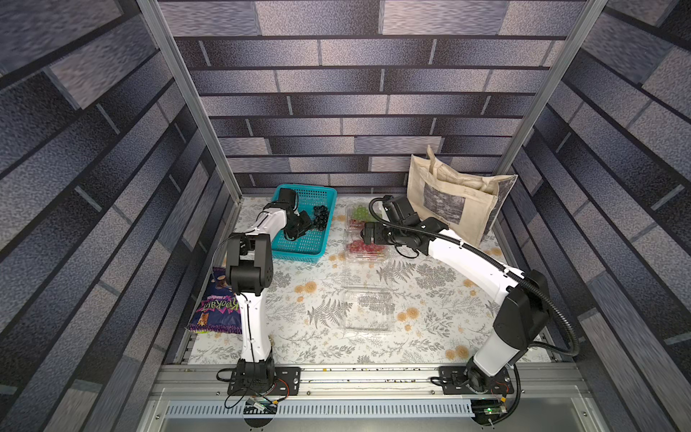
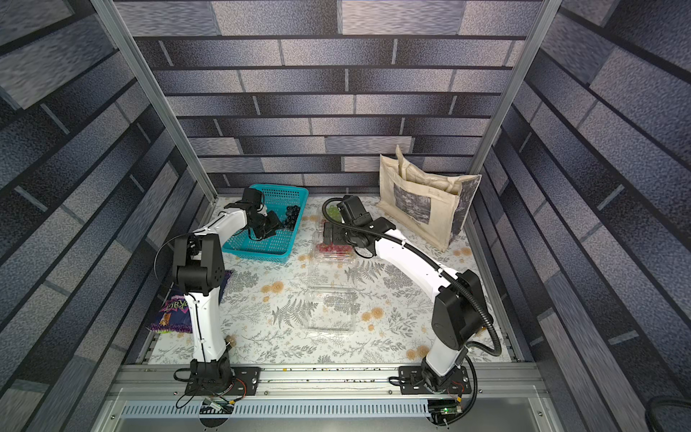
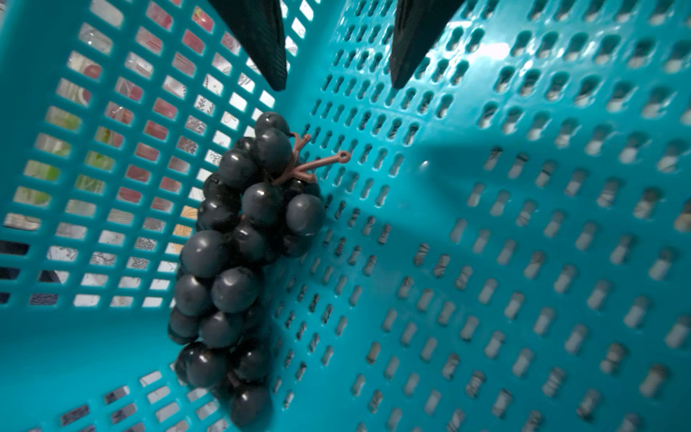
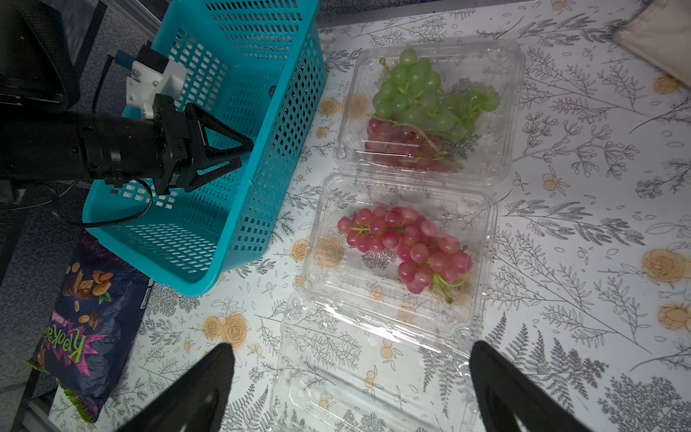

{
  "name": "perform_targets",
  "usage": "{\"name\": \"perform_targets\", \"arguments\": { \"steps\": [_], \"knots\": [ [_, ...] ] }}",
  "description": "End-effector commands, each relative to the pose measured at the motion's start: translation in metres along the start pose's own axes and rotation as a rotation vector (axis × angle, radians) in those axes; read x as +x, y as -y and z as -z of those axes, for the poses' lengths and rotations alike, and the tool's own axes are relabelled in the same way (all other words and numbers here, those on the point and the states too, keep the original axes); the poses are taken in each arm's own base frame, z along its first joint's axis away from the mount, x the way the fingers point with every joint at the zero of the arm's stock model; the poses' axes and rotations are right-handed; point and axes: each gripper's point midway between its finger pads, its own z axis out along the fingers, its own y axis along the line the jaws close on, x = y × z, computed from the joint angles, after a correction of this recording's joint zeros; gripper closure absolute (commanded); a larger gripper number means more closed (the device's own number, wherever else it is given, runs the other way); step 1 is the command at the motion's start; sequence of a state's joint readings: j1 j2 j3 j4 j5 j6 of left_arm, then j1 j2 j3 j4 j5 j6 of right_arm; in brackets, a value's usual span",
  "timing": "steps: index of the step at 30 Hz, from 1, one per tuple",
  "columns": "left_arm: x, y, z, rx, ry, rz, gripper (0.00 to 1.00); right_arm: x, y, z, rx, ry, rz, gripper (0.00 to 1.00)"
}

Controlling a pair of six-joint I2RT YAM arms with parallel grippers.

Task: Pack grapes into containers
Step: Pick up the grape from the basket.

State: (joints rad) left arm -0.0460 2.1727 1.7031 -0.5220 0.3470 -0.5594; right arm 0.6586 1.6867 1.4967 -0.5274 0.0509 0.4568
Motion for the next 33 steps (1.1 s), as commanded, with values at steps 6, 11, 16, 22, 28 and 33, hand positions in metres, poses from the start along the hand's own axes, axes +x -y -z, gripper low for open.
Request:
{"name": "perform_targets", "arguments": {
  "steps": [6, 11, 16, 22, 28, 33],
  "knots": [
    [0.009, -0.005, -0.025, 0.043, -0.028, 0.035, 0.52, -0.012, -0.006, 0.006, -0.006, 0.02, 0.033, 0.0],
    [0.008, -0.004, -0.033, 0.082, -0.012, 0.046, 0.52, -0.013, -0.007, 0.007, -0.011, 0.023, 0.032, 0.0],
    [0.004, -0.006, -0.039, 0.114, 0.006, 0.059, 0.52, -0.014, -0.008, 0.008, -0.015, 0.024, 0.031, 0.0],
    [0.004, -0.007, -0.047, 0.169, 0.019, 0.086, 0.55, -0.014, -0.009, 0.006, -0.019, 0.024, 0.028, 0.0],
    [0.006, -0.002, -0.051, 0.228, 0.034, 0.088, 0.56, -0.014, -0.01, 0.001, -0.022, 0.013, 0.018, 0.0],
    [0.012, -0.005, -0.055, 0.246, 0.032, 0.093, 0.6, -0.013, -0.011, -0.002, -0.023, 0.011, 0.009, 0.0]
  ]
}}
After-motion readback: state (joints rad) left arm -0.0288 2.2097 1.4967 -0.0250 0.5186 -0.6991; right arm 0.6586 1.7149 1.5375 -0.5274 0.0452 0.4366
